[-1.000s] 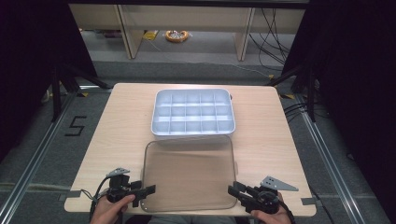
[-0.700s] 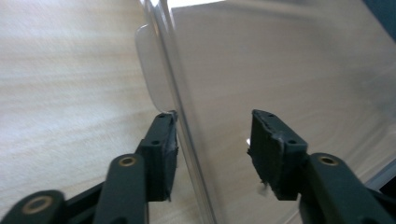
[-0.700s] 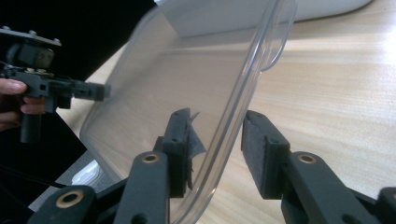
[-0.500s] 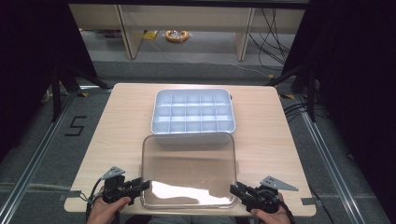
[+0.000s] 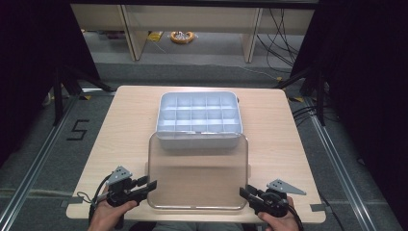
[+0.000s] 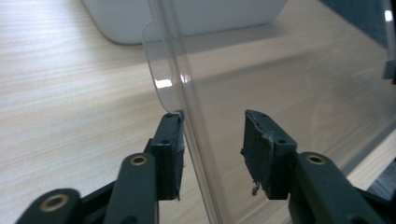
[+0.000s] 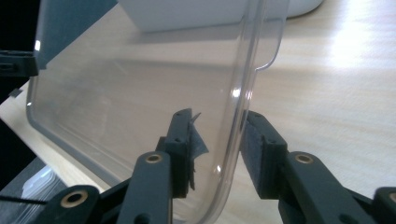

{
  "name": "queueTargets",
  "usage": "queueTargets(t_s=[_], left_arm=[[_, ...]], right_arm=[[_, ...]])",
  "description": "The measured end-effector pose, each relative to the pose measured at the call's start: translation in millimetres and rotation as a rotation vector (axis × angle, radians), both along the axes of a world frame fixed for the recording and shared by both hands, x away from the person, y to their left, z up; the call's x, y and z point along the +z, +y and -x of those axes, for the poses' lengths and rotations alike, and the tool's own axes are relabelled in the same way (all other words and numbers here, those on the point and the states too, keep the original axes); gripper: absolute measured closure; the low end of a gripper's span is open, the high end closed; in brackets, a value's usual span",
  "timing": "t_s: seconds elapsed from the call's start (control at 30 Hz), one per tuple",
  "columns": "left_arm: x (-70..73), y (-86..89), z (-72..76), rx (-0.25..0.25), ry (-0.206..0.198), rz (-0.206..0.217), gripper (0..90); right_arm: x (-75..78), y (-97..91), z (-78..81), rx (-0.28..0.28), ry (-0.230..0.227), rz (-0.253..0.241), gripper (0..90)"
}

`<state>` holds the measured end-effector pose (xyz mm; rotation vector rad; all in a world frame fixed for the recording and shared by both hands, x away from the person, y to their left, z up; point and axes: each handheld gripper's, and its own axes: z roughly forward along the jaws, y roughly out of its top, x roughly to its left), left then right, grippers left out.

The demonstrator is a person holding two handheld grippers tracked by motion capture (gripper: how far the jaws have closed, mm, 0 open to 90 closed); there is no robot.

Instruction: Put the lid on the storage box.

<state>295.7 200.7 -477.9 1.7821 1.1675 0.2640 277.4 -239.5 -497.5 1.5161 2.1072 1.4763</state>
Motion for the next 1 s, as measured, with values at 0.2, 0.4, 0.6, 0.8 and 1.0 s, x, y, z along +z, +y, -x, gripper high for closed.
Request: queueTargets(t_s=[0.2, 0.4, 0.6, 0.8, 1.0], left_arm=[[11.1, -0.5, -14.7, 0.004, -0.021, 0.013, 60.1], [23.8, -3.2, -33.1, 0.011, -0.046, 0.016, 62.4], [31.0, -8.3, -52.9, 0.018, -0.042, 0.015, 61.3], [41.0, -9.4, -75.0, 0.032, -0.042, 0.033, 60.6], [47.7, -12.8, -96.0, 0.082, -0.044, 0.037, 60.1]], right_arm=[[10.4, -0.4, -8.8, -0.021, -0.019, -0.009, 65.6], [17.7, 0.2, -26.4, -0.047, -0.031, -0.008, 65.6], [25.5, -2.9, -43.1, -0.081, -0.048, 0.017, 65.2], [42.0, -1.5, -64.4, -0.094, -0.082, -0.006, 65.1], [64.0, 4.0, -88.0, -0.115, -0.126, -0.006, 64.7]])
